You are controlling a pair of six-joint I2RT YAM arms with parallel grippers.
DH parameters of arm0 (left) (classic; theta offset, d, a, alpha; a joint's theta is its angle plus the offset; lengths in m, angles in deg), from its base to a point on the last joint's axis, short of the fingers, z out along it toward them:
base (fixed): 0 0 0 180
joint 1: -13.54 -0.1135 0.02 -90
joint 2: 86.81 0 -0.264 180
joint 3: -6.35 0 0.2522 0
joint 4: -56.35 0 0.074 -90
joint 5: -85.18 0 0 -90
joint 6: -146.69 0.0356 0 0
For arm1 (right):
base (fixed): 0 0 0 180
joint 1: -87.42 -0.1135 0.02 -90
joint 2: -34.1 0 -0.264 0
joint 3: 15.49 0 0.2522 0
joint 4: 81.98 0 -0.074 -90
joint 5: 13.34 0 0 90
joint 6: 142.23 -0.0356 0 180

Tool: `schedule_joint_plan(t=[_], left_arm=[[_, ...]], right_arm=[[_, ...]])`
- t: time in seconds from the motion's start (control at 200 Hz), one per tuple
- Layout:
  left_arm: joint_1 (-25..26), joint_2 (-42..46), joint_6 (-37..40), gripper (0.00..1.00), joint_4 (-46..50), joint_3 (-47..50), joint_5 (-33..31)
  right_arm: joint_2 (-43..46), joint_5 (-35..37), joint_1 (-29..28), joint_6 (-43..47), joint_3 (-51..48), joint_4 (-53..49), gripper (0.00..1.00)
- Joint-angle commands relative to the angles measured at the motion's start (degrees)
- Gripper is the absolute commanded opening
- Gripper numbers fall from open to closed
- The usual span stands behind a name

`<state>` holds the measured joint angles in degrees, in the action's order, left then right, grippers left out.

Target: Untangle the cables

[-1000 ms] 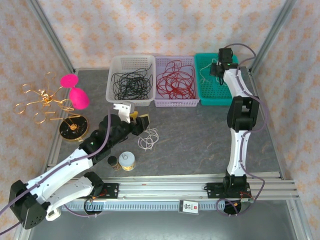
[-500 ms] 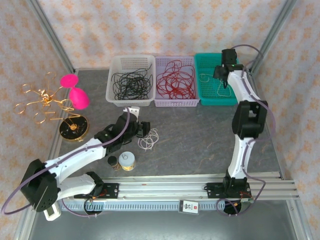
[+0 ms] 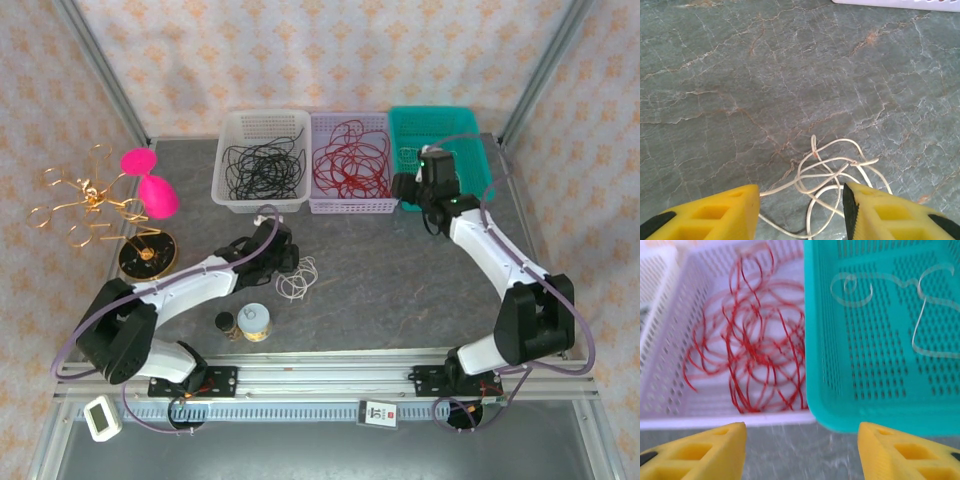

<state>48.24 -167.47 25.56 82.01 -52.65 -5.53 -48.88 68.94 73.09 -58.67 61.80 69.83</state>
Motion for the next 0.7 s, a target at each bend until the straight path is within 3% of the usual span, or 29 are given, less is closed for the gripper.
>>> schedule_joint_plan(t=[0.0, 0.18, 0.305, 0.471, 0.696], left_arm=[[-0.92, -1.18, -2.14, 0.51, 3.99, -3.65, 0.28], [-2.15, -1.93, 7.82, 0.5, 10.78, -4.52, -4.8], [-4.01, -4.9, 16.26, 0.51, 13.93, -5.63, -2.42], [-4.02, -9.87, 26.05, 0.6, 15.91, -8.27, 1.37], [-4.1, -15.85, 30.71, 0.59, 14.26, -10.89, -0.92]], right_arm=[[2.29, 0.91, -0.17, -1.07, -1.51, 2.13, 0.6], [4.1, -0.06, -0.17, -0.94, -4.36, 3.6, 0.6], [3.55, -0.5, -0.17, -0.42, -4.73, 3.77, 0.6], [3.48, -0.98, -0.17, 0.44, -4.99, 3.37, 0.6], [4.64, -1.64, -0.17, 0.72, -6.37, 3.62, 0.6]])
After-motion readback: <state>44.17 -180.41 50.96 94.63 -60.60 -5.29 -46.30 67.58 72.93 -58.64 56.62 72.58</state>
